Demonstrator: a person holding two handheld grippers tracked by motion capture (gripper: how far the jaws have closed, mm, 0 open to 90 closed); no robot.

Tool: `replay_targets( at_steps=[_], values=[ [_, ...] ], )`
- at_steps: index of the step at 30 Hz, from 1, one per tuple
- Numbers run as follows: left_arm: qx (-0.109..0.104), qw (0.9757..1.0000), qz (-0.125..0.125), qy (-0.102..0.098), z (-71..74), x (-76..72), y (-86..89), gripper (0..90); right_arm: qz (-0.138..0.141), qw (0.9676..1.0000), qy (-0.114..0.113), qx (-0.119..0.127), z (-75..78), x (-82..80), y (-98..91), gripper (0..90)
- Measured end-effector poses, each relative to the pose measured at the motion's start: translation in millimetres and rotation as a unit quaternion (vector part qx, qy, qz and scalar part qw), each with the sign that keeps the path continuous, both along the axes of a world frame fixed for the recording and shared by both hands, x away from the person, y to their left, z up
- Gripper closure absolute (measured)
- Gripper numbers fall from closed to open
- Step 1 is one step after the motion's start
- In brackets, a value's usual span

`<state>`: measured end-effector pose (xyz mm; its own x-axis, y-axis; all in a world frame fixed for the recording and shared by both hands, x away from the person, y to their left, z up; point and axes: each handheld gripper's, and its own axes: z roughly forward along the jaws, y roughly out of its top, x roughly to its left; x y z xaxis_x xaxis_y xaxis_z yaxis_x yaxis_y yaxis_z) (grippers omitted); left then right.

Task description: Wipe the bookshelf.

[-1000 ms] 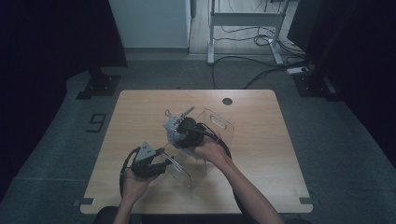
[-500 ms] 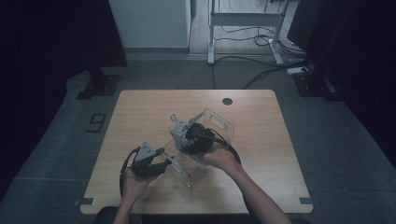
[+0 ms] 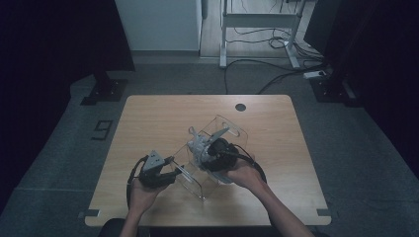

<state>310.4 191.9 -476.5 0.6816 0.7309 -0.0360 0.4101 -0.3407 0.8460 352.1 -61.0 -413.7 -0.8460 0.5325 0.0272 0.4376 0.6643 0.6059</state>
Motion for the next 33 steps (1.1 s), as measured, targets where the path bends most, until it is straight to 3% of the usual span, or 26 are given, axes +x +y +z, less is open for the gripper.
replay_targets(
  at_steps=[10,20,25,33],
  values=[
    [0.0,1.0,0.0,0.0,0.0,0.0,-0.1,44.9,0.001,1.0,0.003,0.005,-10.8,-17.9,-20.2,58.4],
    [0.0,1.0,0.002,0.001,0.0,-0.1,-0.3,44.8,-0.008,0.9998,0.008,0.015,-24.7,-23.8,-32.7,58.5],
    [0.0,1.0,0.002,0.001,0.0,-0.1,-0.3,44.8,-0.014,0.9999,0.004,0.005,-34.4,-26.8,-35.5,58.6],
    [0.0,1.0,0.002,0.002,0.1,-0.1,-0.5,44.8,-0.02,0.9995,0.017,-0.018,-60.2,-27.2,-35.2,58.9]
  ],
)
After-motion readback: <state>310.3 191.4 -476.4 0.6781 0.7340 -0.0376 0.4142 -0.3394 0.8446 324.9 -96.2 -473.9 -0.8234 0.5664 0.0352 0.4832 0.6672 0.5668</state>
